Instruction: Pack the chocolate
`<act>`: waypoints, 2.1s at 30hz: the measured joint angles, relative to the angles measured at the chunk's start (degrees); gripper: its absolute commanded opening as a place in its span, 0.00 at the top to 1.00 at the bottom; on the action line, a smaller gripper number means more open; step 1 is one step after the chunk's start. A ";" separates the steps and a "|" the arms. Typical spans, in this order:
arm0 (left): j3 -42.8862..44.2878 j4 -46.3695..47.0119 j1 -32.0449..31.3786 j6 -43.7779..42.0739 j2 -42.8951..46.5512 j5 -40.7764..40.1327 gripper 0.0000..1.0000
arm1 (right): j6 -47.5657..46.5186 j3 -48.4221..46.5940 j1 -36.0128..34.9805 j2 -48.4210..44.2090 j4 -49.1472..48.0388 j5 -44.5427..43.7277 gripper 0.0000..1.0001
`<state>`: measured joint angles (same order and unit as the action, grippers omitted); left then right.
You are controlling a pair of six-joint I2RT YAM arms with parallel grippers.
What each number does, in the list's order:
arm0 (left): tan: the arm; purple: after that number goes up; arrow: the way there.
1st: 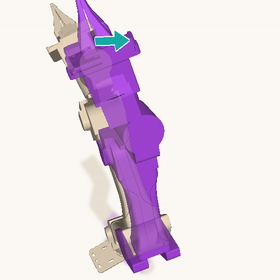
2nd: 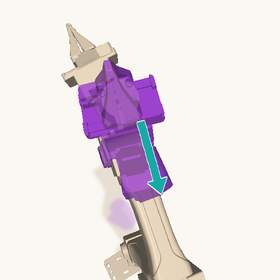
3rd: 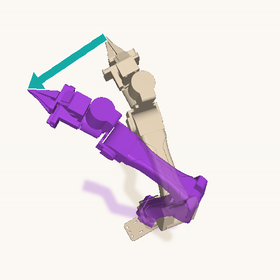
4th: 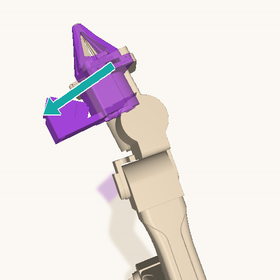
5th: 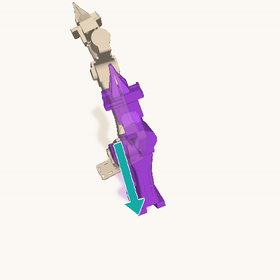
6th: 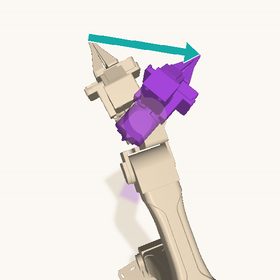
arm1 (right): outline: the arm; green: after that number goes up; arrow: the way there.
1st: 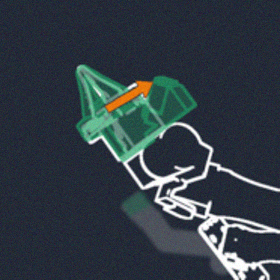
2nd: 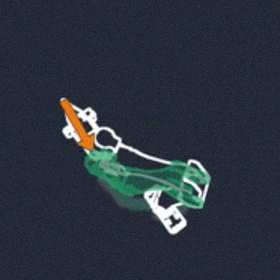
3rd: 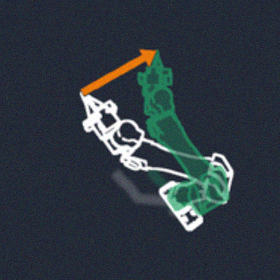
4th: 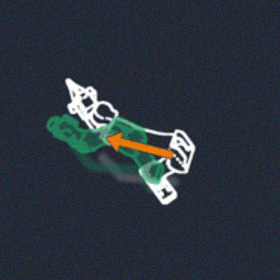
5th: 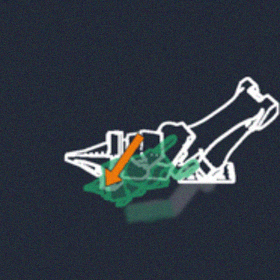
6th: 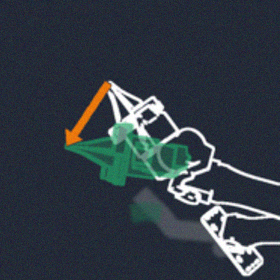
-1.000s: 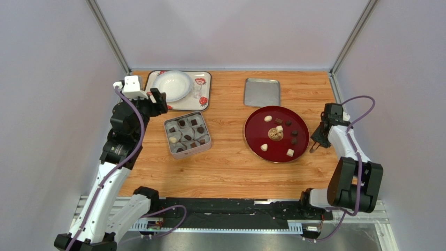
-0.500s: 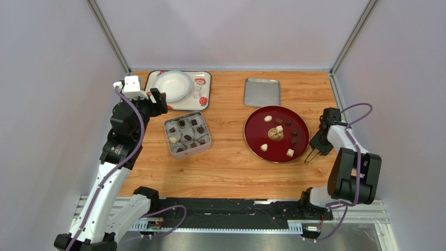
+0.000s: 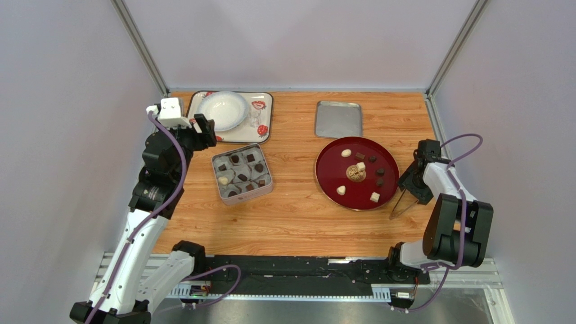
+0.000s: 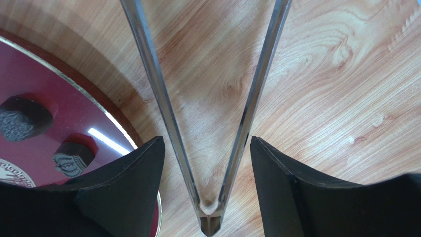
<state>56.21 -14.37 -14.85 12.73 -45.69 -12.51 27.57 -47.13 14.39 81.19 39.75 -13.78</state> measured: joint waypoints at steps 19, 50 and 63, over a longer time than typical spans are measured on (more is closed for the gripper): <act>0.00 0.00 0.00 0.00 -0.09 0.26 0.21 | -2.58 -4.09 -3.69 -12.15 0.22 7.48 0.25; 1.62 -2.58 0.00 -0.04 -6.95 1.95 0.21 | -11.58 -56.78 -15.65 46.18 -5.90 20.61 0.61; 1.64 -3.06 0.00 -0.09 -7.13 1.95 0.21 | -11.34 -63.01 -16.74 52.48 -3.63 20.04 0.64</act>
<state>57.84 -17.43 -14.85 12.64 -52.82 -10.57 16.23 -110.15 -2.35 133.67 36.12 6.26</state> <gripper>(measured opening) 0.792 0.367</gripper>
